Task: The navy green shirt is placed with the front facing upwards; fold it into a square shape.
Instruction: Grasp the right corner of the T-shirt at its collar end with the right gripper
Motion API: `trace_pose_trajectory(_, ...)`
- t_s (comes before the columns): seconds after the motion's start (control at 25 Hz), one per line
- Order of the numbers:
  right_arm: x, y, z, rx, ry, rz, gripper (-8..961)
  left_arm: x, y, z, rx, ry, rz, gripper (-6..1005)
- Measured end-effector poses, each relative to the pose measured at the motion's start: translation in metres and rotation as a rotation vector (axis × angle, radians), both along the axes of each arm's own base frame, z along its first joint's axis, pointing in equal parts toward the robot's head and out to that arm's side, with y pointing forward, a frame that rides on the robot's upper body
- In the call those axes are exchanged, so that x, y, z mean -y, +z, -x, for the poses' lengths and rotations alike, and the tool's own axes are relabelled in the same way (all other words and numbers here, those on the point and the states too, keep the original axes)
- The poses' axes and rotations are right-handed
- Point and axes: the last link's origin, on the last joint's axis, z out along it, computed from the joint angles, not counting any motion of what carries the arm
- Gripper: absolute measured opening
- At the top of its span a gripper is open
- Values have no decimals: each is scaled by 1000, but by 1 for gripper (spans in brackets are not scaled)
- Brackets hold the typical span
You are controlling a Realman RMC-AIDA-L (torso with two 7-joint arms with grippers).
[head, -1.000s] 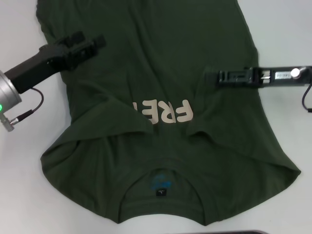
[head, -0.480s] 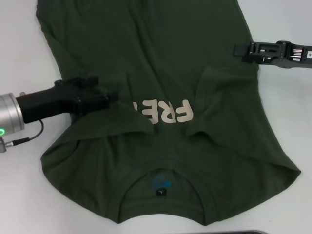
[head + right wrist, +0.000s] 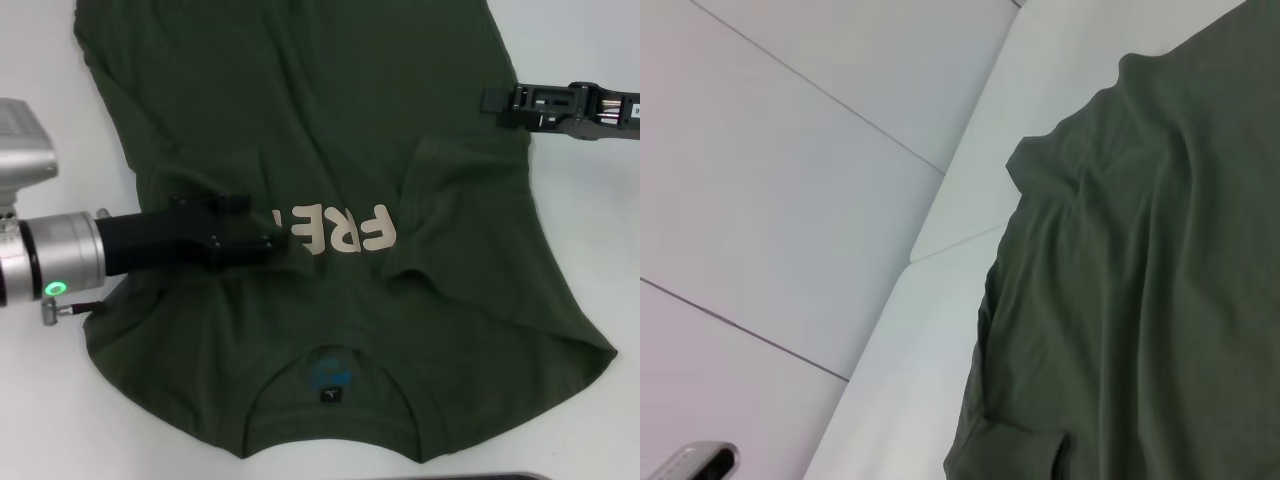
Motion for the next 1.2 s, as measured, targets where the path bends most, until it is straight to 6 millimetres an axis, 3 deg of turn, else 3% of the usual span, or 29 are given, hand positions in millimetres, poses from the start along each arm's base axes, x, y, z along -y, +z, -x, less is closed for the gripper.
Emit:
trace_pose_trajectory(0.52,0,1,0,-1,-1,-1,788,12,-14,-1,-22,-10,81,888)
trace_pose_trajectory(0.96,0,2,-1,2,-3,-3,788,24,-5,4,-24,-27,178,888)
trace_pose_trajectory(1.2,1,2,-3,7,-6,-9,789,29,5,-6,35,-81,202,888)
